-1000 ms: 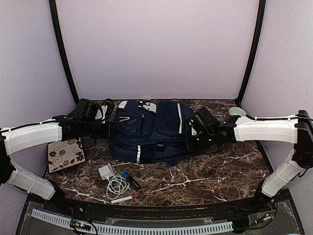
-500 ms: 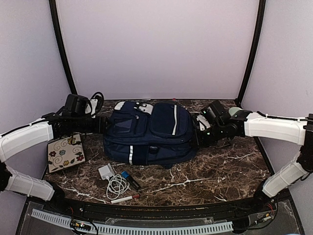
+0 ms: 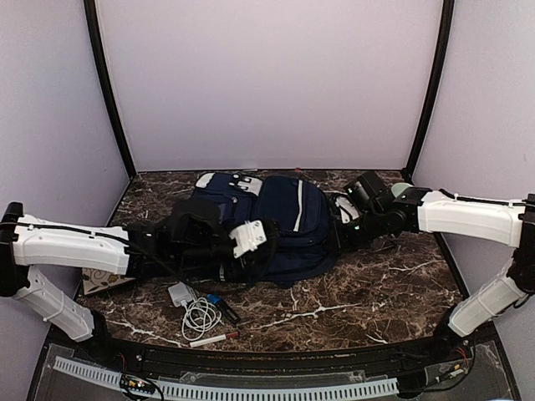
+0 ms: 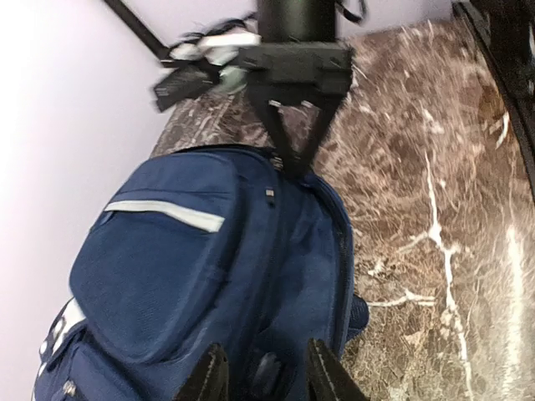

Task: Pack the student bag
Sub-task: Zip the student bag into the second largest pocket of the bag.

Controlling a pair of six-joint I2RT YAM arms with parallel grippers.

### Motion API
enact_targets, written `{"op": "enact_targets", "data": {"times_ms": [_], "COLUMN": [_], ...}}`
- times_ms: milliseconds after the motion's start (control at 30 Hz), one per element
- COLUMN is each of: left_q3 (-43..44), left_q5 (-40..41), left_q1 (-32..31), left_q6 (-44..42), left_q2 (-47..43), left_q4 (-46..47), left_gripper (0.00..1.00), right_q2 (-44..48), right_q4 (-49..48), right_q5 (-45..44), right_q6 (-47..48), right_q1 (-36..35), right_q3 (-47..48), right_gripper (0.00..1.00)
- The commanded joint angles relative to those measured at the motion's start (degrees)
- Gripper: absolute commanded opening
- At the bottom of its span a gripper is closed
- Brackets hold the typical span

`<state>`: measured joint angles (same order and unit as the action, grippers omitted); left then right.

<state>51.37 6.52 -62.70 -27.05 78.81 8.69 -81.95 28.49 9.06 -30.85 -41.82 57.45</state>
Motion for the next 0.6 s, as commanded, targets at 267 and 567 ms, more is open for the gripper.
{"op": "enact_targets", "data": {"times_ms": [267,567], "left_q3": [6.6,7.3], "left_q5": [17.4,25.1], "left_q1": [-6.1,-5.6], "left_q6": [-28.1,-47.9], "left_q2": [22.7,34.3], "left_q4": [26.0,43.2], "left_gripper": [0.57,0.47], "right_q2": [-1.1,-0.8], "right_q4": [-1.2,-0.7], "right_q5": [3.2,4.8], "right_q6": [1.2,1.4], "right_q1": [0.4,0.4], "right_q3": [2.2,2.1], "right_gripper": [0.0,0.0]}}
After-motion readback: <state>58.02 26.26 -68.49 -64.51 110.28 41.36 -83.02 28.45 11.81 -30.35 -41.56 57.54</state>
